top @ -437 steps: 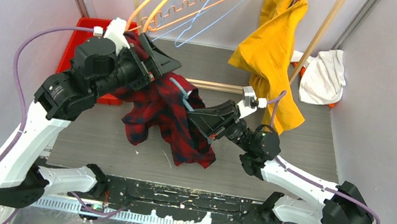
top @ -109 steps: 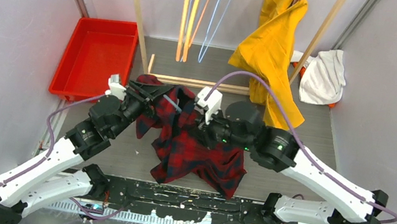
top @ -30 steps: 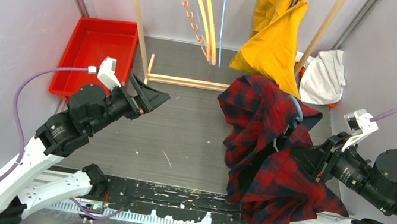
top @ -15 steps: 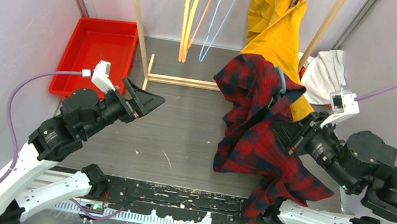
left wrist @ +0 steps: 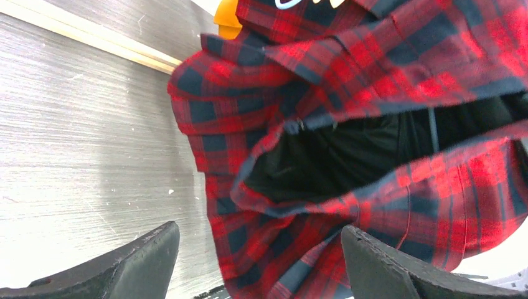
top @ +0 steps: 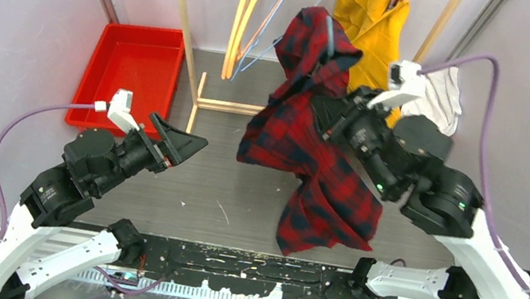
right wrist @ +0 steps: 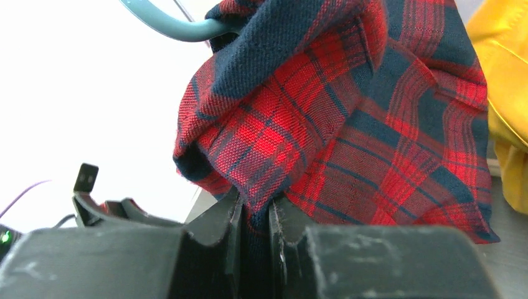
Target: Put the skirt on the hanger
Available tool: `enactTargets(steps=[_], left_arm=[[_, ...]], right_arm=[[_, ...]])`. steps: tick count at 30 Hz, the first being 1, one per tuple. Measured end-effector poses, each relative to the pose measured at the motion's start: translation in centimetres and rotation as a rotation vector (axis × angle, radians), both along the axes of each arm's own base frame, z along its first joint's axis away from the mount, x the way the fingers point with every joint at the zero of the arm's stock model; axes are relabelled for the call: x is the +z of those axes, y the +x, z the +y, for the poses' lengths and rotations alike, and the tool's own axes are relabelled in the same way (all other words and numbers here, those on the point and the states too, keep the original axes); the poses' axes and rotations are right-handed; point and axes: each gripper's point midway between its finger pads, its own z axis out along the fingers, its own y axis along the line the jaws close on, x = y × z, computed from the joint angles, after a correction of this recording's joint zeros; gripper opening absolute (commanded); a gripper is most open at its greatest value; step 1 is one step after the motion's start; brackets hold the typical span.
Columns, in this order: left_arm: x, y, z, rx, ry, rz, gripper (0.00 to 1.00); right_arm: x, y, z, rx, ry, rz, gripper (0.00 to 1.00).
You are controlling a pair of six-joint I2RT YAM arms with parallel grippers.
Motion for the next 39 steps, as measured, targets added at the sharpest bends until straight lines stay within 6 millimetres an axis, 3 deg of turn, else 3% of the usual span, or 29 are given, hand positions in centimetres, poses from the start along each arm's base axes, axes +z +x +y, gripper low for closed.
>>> enactTargets(steps=[4,7,9,13,17,21,28,39], left_arm=[[-0.4,-0.1,0.1,-0.003,0.011,0.013,0.99],[-0.6,-0.2,0.1,-0.004,0.015,0.019,0.99],[-0.6,-0.3,0.2,-0.004,0.015,0.018,1.0],[-0.6,-0.5,0.3,-0.003,0.013,0.016,1.0],[-1.1,-0.4,0.3,-0.003,0.021,0.025,1.0],[-2.0,-0.3,0.2,-0.001,0.035,0.041,0.99],[-2.9,-0.1,0.3,0.008,0.052,0.056,0.99],[-6.3,0.7,-0.9,-0.011,0.114,0.135,0.99]], right_arm=[[0.7,2.4,3.0,-0.033,-0.017,-0.028,0.01],[1.0,4.7,4.1,-0.068,-0.021,-0.036,0.01],[1.2,6.5,3.6,-0.105,-0.014,-0.033,0.01],[1.7,10.9,0.7,-0.195,0.04,-0.024,0.01],[2.7,13.7,-1.4,-0.218,0.107,-0.024,0.01],[3.5,16.1,-2.1,-0.19,0.173,-0.033,0.01],[2.5,19.3,-0.4,-0.087,0.222,-0.012,0.01],[1.2,20.9,1.2,0.009,0.251,-0.003,0.01]])
